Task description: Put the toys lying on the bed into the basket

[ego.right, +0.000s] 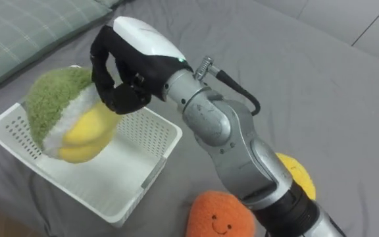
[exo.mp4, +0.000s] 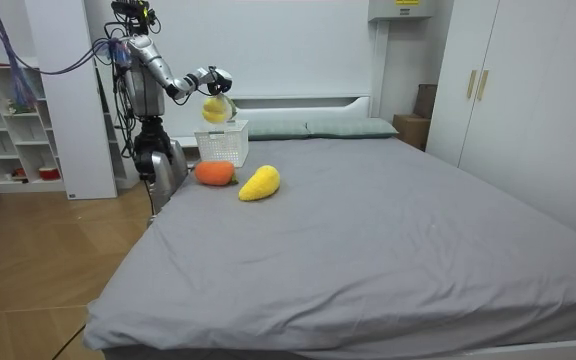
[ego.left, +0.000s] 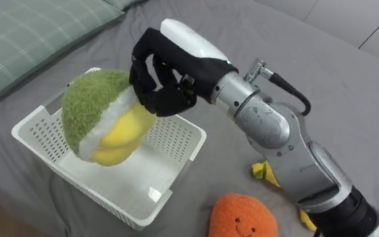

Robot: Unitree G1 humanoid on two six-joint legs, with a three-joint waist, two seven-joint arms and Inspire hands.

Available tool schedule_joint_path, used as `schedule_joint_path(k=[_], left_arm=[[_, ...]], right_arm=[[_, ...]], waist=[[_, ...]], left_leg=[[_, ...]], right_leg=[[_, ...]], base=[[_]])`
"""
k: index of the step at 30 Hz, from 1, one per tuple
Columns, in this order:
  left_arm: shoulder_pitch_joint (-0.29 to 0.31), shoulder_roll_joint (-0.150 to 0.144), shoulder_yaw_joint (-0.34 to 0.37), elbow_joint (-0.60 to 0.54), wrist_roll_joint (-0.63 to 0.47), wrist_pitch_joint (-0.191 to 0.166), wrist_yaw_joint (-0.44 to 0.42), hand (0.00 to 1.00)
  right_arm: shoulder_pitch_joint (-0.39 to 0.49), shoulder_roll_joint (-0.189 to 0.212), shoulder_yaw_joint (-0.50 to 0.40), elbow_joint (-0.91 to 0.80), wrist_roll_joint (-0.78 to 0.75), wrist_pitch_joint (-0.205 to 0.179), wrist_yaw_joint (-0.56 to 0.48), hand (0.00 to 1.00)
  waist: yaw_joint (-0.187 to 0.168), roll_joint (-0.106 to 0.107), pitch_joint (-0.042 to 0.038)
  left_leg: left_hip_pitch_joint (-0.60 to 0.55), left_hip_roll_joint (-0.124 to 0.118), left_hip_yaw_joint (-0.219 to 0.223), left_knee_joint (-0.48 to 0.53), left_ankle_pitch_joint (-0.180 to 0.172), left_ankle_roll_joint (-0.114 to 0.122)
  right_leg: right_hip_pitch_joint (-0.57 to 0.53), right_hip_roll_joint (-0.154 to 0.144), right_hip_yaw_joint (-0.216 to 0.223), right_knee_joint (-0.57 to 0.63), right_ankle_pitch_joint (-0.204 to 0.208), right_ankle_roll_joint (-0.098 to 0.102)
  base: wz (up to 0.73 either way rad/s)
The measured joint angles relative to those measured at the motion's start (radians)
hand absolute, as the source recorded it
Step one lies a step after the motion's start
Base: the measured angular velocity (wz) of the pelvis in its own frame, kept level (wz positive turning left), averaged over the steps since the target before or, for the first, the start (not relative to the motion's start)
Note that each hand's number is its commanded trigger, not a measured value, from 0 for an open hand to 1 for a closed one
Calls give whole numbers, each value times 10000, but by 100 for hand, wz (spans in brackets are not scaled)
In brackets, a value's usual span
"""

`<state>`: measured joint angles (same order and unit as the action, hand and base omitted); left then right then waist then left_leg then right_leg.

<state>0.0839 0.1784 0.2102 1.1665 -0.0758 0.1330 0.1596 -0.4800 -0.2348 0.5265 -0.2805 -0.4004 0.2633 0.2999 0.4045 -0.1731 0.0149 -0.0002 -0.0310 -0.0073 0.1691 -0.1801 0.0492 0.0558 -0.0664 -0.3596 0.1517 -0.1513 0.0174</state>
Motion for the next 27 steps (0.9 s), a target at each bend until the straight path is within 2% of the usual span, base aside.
schedule_joint_path(k=[4,7,10,21,27], left_arm=[[-58,31,-93,-336,-5,137,-60,0],[-81,139,-293,-391,-2,182,-161,0],[-89,169,-379,-462,0,285,-160,0],[-82,162,-556,-493,-3,362,-157,0],[-40,107,-29,-499,4,361,-108,0]], right_arm=[[-12,150,126,761,124,8,59,0],[-12,463,413,1402,216,177,92,0],[-12,551,509,1707,432,270,113,0],[-11,431,372,1871,357,355,191,0],[12,194,-15,1870,187,346,187,0]], waist=[[178,-37,5],[173,-123,19],[158,-250,71],[-56,-269,81],[-171,-240,66]], left_leg=[[-18,4,-4,-1,18,-6],[-15,5,-19,1,22,-11],[-9,3,-23,22,23,-9],[-103,-8,-63,62,21,-7],[-84,-7,-63,152,21,-7]], right_leg=[[13,7,15,-8,0,-1],[11,11,14,-13,-1,-1],[-3,8,11,-13,0,-1],[-37,6,-3,-15,6,8],[-38,5,1,-12,7,6]], base=[[0],[0],[0],[1],[0]])
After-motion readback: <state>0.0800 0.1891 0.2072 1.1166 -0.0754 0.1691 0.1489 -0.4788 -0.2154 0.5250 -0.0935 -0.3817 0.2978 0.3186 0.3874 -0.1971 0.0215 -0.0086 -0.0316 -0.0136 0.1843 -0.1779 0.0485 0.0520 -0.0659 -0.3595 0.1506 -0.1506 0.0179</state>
